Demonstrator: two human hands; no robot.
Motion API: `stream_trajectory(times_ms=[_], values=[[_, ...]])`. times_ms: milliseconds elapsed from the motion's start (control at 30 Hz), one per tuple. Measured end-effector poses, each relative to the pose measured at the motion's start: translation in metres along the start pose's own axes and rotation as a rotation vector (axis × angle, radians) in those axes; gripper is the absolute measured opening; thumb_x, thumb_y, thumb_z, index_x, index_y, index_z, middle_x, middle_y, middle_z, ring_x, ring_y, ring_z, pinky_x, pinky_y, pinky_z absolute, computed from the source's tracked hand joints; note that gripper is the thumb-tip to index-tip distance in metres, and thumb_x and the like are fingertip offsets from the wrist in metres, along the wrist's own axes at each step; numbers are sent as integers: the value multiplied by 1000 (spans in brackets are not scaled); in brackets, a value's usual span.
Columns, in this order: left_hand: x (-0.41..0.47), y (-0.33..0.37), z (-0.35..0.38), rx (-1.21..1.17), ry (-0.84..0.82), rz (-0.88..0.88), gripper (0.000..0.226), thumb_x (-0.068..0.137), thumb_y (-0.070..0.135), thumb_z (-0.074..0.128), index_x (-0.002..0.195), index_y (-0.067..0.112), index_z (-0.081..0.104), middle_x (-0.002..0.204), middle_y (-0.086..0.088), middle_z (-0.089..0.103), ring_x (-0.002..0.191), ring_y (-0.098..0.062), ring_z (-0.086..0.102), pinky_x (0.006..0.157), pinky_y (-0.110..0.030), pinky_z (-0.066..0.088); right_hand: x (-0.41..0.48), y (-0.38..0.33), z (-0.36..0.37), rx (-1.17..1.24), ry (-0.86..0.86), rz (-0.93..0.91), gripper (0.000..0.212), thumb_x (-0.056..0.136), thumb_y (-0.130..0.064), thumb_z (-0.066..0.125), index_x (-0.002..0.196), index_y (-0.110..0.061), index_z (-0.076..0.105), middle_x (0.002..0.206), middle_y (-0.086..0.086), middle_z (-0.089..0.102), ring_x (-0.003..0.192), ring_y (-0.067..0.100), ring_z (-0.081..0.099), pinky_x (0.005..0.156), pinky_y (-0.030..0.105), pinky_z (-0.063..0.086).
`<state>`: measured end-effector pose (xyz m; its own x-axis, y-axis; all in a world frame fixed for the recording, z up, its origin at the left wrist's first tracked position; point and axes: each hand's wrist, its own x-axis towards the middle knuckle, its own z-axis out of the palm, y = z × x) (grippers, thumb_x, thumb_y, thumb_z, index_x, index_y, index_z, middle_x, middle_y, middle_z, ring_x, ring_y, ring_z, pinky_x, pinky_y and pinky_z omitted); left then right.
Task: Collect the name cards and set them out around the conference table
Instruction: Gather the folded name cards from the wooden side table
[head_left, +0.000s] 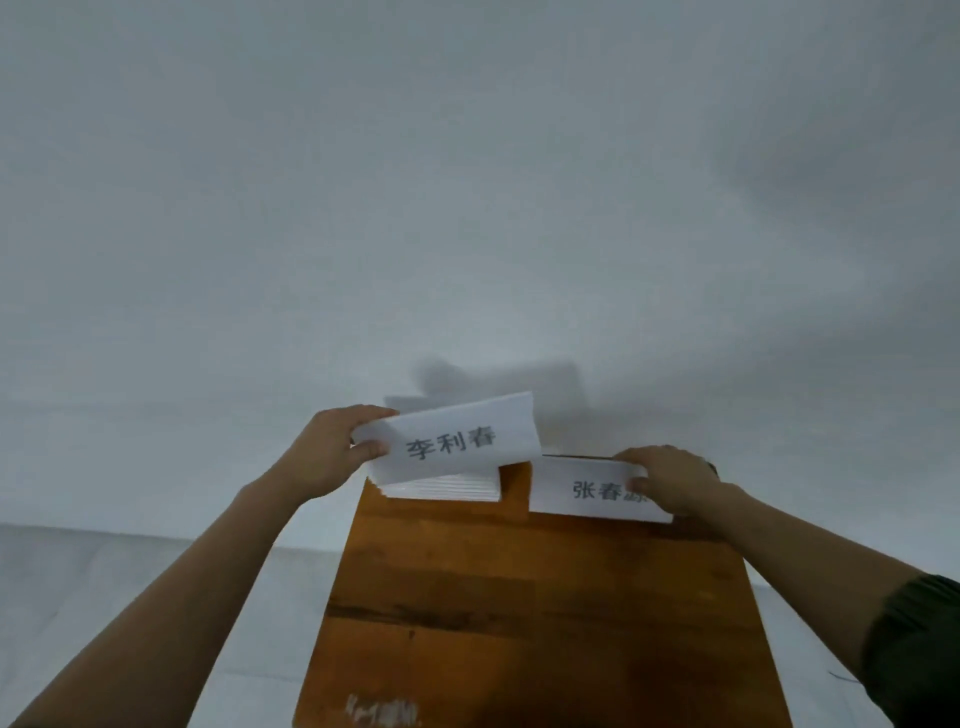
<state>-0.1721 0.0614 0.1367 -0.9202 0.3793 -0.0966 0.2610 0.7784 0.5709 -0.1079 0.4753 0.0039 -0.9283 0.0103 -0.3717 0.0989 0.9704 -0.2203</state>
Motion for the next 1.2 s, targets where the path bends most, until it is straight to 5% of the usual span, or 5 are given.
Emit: stream_trajectory(times_ms=[367,733,1033,1200], values=[[72,-88,-25,186,-161,86,38,88,17,66,126,17,62,126,-7,63,109,-24,57,94,-34,44,-21,-53,-1,40,43,147,40,94,-34,56,135,-37,53,123,-2,65,102,17,63,78,32,54],[102,-108,3,53,-274,169,36,86,14,69,121,16,64,122,-3,64,99,-12,54,83,-24,40,-66,-65,-28,260,149,296,40,91,-30,63,130,-35,59,124,-1,65,106,20,60,80,34,52],[101,-107,12,27,-236,227,39,86,10,67,124,13,61,124,-4,62,106,-15,54,86,-25,40,-68,-103,-107,376,273,154,40,90,-19,66,130,-25,62,121,3,67,104,20,60,84,36,52],[91,-111,15,-88,-227,71,65,86,13,68,144,9,38,144,-11,45,129,-28,46,106,-41,42,-26,-160,-123,310,249,15,39,92,-24,64,130,-32,61,124,-3,66,110,22,58,91,40,50]])
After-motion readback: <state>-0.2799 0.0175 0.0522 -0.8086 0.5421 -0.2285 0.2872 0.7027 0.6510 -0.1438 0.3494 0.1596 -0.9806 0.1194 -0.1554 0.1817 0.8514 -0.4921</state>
